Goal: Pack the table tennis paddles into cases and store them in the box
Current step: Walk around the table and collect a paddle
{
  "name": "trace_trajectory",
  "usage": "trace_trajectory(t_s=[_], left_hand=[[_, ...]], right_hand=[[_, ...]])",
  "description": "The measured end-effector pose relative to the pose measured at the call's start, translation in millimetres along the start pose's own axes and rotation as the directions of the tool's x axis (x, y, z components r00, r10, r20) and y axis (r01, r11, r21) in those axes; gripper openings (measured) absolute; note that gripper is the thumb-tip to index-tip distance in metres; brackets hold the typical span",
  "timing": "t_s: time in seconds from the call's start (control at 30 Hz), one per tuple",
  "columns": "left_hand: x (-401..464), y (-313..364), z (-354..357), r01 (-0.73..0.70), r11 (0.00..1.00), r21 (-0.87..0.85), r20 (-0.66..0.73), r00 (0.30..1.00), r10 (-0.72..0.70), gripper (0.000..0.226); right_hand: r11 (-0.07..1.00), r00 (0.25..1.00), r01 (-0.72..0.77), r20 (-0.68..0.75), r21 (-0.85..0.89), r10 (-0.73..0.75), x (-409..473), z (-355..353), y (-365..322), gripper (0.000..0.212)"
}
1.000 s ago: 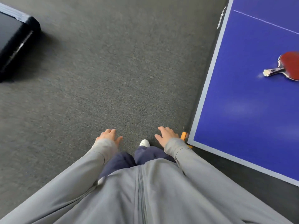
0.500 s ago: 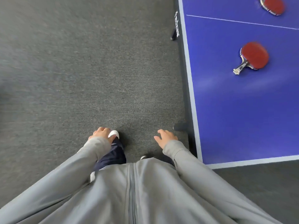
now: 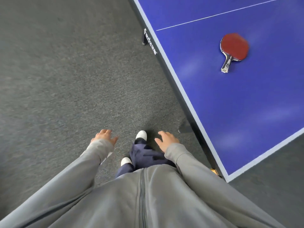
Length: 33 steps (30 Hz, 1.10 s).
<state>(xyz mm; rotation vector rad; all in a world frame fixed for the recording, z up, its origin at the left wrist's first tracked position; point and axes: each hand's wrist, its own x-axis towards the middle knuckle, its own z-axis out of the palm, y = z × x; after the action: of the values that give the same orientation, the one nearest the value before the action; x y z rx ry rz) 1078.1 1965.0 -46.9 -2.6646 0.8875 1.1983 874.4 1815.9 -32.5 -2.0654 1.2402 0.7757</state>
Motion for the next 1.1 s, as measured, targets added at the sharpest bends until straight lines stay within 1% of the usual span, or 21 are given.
trace_trajectory(t_s=[0.1,0.2,0.37,0.53,0.6,0.7,0.8,0.87,0.97,1.1], left_hand=[[30,24,-22,-0.026,0.999,0.034,0.013,1.000,0.026,0.056],[57,48,-49,-0.053,0.998,0.046,0.015,0.999,0.053,0.056],[94,88,-99,-0.149,0.988,0.043,-0.049,0.987,0.151,0.056],[128,127,-147,-0.249,0.968,0.030,-0.055,0.967,0.250,0.055],[144,142,-164,-0.280,0.959,0.034,-0.034,0.959,0.281,0.055],[173,163,-192,-0.369,0.926,0.078,0.001,0.929,0.370,0.056],[204,182,-229,-0.431,0.899,0.082,0.014,0.902,0.431,0.054],[227,193,-257,-0.470,0.877,0.102,0.022,0.882,0.471,0.054],[258,210,-299,-0.522,0.841,0.141,-0.010,0.849,0.528,0.051],[287,244,-334,-0.592,0.799,0.104,-0.037,0.801,0.598,0.048]], right_hand=[[0.999,1.000,-0.009,-0.014,0.038,0.009,27,-25,-3,0.044],[0.997,0.998,-0.001,-0.065,0.081,0.007,51,-58,-7,0.044],[0.977,0.987,0.017,-0.162,0.213,0.018,80,-112,-10,0.045],[0.932,0.962,-0.016,-0.249,0.362,0.113,102,-148,-9,0.044],[0.905,0.951,-0.031,-0.266,0.424,0.158,113,-158,-12,0.042],[0.876,0.927,-0.066,-0.295,0.478,0.231,132,-172,-19,0.037],[0.819,0.889,-0.120,-0.306,0.562,0.340,150,-187,-26,0.036],[0.762,0.857,-0.163,-0.292,0.627,0.424,161,-196,-30,0.037],[0.654,0.776,-0.198,-0.291,0.730,0.560,175,-211,-30,0.036],[0.531,0.651,-0.194,-0.296,0.825,0.698,189,-238,-14,0.037]])
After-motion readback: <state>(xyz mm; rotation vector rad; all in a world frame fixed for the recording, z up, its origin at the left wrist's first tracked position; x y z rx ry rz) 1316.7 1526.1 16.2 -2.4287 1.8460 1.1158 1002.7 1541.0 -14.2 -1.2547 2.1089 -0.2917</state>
